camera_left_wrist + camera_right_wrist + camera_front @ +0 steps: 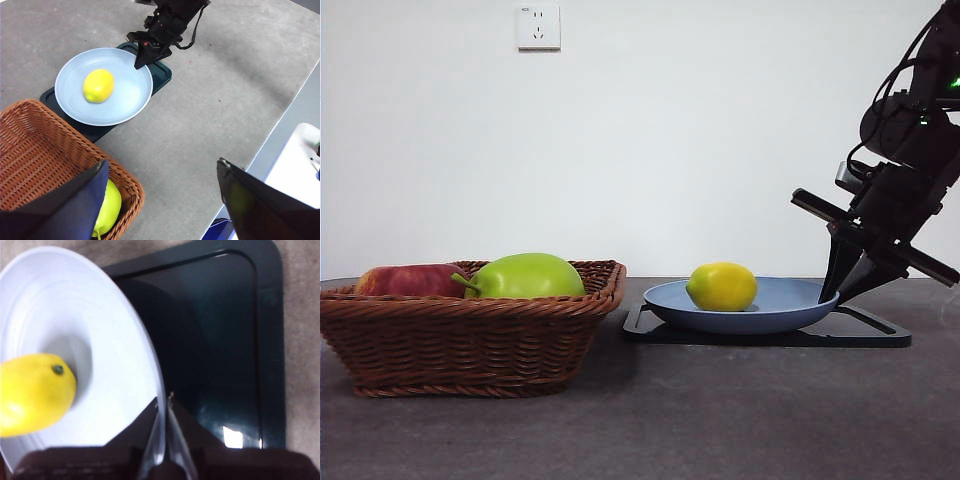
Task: Take the lemon from the basket,put the lemon in the plate,hand out the plate
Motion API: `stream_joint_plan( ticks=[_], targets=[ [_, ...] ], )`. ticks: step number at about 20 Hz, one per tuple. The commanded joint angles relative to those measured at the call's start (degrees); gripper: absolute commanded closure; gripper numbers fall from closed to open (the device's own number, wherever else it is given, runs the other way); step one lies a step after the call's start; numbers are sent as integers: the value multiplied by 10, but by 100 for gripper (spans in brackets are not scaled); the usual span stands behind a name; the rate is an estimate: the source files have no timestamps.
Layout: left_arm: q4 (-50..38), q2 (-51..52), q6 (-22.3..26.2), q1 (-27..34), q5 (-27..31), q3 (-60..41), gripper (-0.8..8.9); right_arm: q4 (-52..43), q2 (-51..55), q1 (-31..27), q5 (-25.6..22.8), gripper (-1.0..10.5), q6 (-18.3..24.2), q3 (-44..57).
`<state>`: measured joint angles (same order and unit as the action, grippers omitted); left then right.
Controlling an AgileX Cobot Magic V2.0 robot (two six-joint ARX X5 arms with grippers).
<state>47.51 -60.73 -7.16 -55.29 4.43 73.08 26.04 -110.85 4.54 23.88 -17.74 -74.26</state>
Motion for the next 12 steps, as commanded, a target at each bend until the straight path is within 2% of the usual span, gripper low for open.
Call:
stream_joint_plan(
  ticks=[1,5,9,12],
  targets=[
    [-3,-5,-6,-5,6,9,437,-10,-10,0,-2,903,-7,-13],
    [-3,-5,-6,-5,17,9,437,-12,-10,-1,0,766,4,-13],
    [-9,-5,-2,-4,91,9,438,-8,6,-1,28,762,9,-13],
    [-29,-14,22,-4,122,9,442,40,53,0,24,765,58,-13]
  ],
)
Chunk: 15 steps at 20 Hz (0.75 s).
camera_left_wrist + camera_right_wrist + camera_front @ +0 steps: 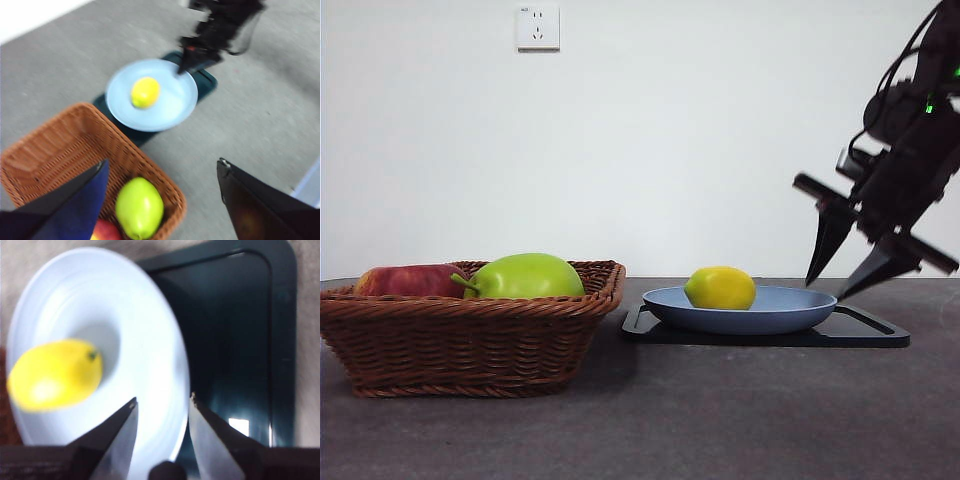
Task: Take the lemon from the basket,put the lemon in the plate,hand out the plate
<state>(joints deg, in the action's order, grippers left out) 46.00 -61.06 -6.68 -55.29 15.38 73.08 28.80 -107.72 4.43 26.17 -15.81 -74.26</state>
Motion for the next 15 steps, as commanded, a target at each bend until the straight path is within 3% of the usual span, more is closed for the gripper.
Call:
stream_joint_plan(
  ticks=[1,4,6,8,15],
  targets=[
    [-18,-13,28,-4,22,9,465,34,40,2,-2,767,58,-13],
    [-37,-25,68,8,26,9,609,125,111,7,-41,833,109,-13],
    [-47,-25,86,19,26,9,720,179,162,14,-43,926,141,-11],
    [-52,-25,99,34,26,9,812,210,215,26,-48,943,154,-9],
    [-65,-12,123,148,20,-37,807,169,440,133,-222,943,148,60]
  ],
)
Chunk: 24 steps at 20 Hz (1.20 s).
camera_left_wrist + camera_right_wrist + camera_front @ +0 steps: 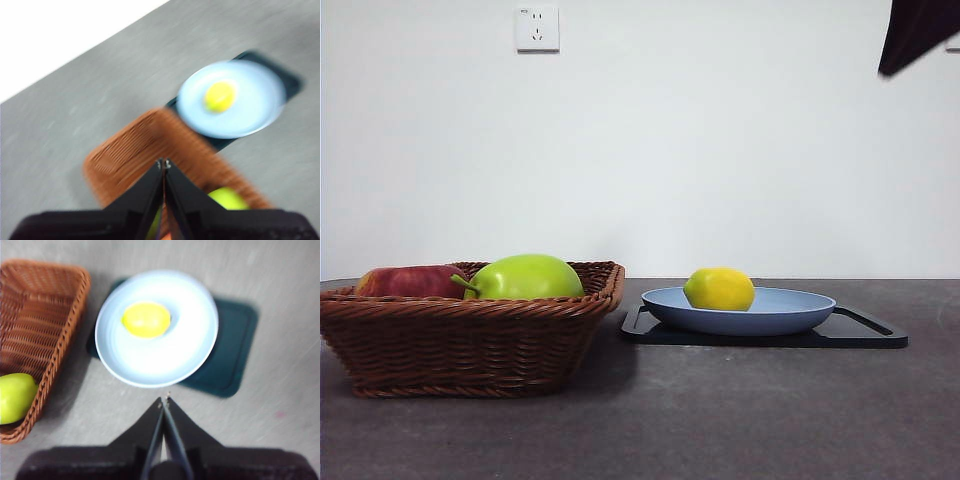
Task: Take the lemon from the basket,put the lemon in the plate,hand out the plate
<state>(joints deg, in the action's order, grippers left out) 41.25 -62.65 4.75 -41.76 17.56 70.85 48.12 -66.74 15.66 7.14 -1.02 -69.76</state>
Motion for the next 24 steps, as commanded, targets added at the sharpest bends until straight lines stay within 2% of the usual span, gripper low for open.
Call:
stream_joint_plan(
  ticks=[1,5,7,10,12,14,19,24],
  targets=[
    [-42,16,9,29,-15,-41,807,-49,63,39,-51,943,-7,36],
    [-158,94,-10,79,-85,-177,807,-170,197,99,-146,943,-17,155],
    [-202,141,-25,96,-101,-242,807,-224,261,121,-192,943,-21,225],
    [-250,228,-64,113,-137,-327,807,-290,355,146,-254,943,-26,329],
    [-261,283,-76,114,-150,-358,807,-316,406,152,-256,943,-26,382],
    [-232,311,-81,114,-179,-360,805,-307,417,151,-258,943,-47,398],
    [-228,305,-80,114,-190,-360,805,-305,416,151,-254,943,-56,398],
    [-228,304,-80,114,-191,-360,805,-305,416,151,-276,943,-56,398]
  ],
)
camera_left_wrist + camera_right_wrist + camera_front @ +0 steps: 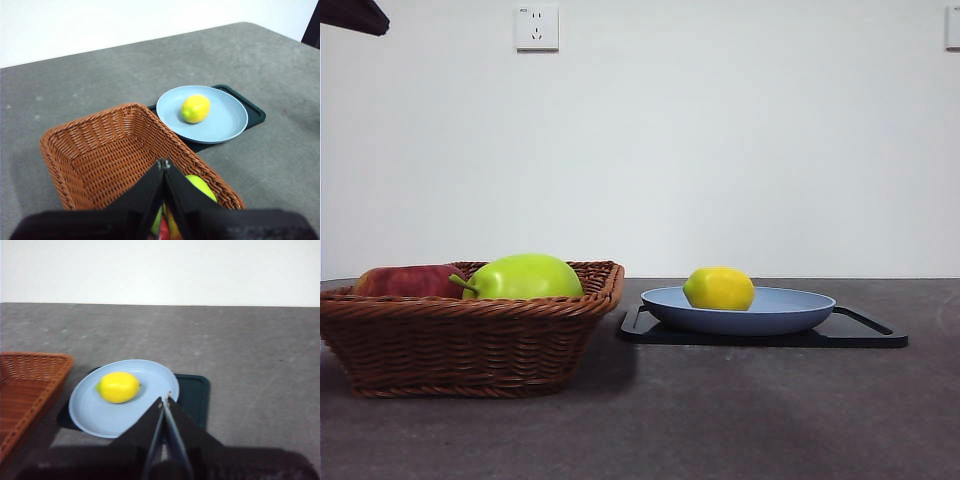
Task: Take the lemon from the basket,put the lemon in the plate,hand out the plate
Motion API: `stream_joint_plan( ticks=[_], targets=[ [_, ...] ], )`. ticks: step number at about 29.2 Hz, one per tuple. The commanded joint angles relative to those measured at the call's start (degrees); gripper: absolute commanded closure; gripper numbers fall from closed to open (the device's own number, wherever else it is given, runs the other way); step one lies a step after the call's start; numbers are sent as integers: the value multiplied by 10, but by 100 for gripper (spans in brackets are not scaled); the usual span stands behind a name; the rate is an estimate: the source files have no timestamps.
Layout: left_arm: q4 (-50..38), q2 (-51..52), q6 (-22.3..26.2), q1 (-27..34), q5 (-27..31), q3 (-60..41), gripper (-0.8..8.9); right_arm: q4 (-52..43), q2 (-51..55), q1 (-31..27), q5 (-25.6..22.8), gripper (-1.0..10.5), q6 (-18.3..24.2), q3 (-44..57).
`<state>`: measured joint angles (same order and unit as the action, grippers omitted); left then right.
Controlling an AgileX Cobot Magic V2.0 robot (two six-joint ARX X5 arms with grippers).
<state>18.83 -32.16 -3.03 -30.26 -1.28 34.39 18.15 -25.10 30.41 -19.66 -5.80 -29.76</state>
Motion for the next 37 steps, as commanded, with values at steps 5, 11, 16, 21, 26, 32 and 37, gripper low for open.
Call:
stream_joint_plan(
  ticks=[5,11,16,21,26,32,37],
  targets=[
    [9,21,-2,-4,-1,1,805,-5,-1,4,-16,943,-8,-2],
    [69,145,86,56,57,-16,805,-5,0,4,-19,943,-8,-2],
    [-16,219,91,164,57,-90,805,-5,0,4,-19,943,-8,-2],
    [-82,264,84,239,21,-178,805,-5,0,4,-19,943,-8,-2],
    [-99,291,68,275,3,-258,805,-5,0,4,-18,943,-8,-2],
    [-102,306,43,287,0,-315,805,-5,0,4,-19,943,-8,-2],
    [-99,310,41,289,-3,-334,805,-5,0,4,-19,943,-8,-2]
  ],
)
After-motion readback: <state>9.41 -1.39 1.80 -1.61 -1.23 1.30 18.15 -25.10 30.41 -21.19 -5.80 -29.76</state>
